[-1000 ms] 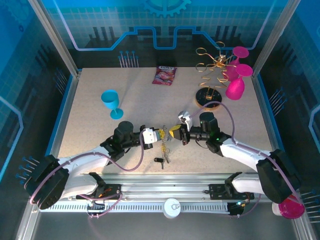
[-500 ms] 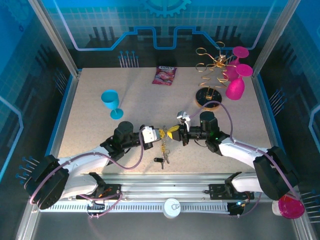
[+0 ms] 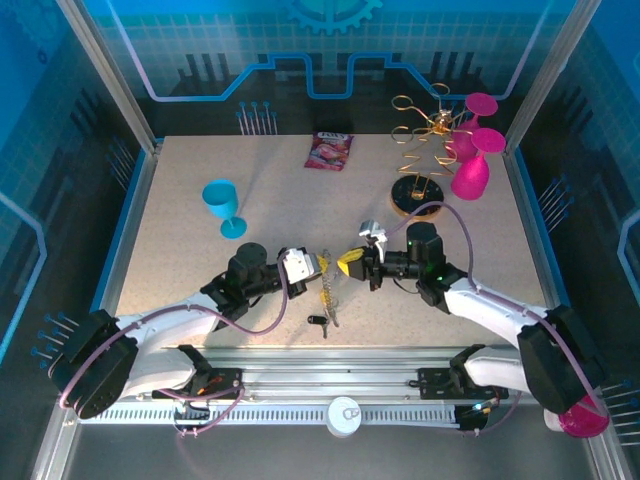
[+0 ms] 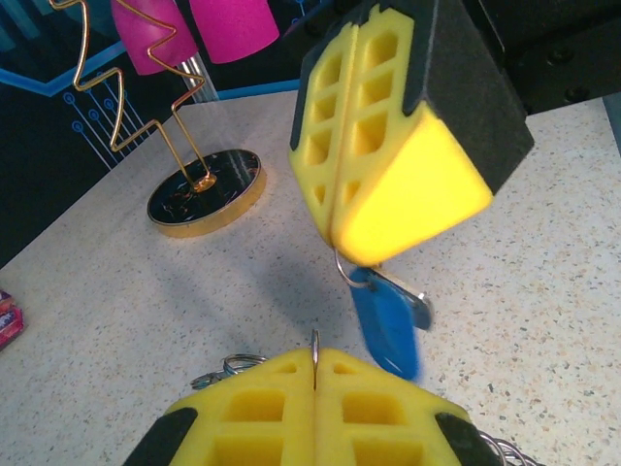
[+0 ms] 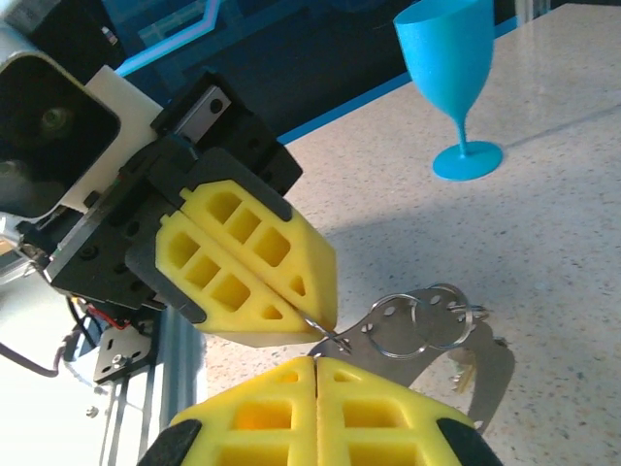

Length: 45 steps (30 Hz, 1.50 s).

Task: Put the keys on the keyring

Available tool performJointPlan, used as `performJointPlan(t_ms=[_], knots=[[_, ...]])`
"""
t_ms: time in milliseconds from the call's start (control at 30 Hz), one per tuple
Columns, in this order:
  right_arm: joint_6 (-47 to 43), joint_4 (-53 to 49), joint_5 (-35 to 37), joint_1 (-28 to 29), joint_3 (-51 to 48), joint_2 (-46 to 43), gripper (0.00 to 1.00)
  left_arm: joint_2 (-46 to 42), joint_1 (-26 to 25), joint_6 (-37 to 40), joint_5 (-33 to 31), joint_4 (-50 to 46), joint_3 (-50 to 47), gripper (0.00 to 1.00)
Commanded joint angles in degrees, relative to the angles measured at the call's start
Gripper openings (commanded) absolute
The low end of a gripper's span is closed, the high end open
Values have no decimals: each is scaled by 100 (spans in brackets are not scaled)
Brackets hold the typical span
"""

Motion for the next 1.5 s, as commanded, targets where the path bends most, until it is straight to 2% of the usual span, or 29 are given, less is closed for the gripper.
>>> performJointPlan(t_ms=[0,300,533,800,1067,1467], knots=[[229,397,-342,56,108,231,0,26,-26,-207,-22,206,19,0],[672,1157,-316,67,152,665,0,61,-29,-336,65,365,-42,0],[748,1270,-228,56,143,776,0,82,-30,-335,99,422,-51,0],[674,737,513,-1,231,718,0,24,-27,-338,378,607,-114,0],[822,459,767,5,435,782,0,-3,-30,-266,550,685,-137,0],[941,319,884,159,534,901,0,130,-25,-354,322,1274,-222,0]])
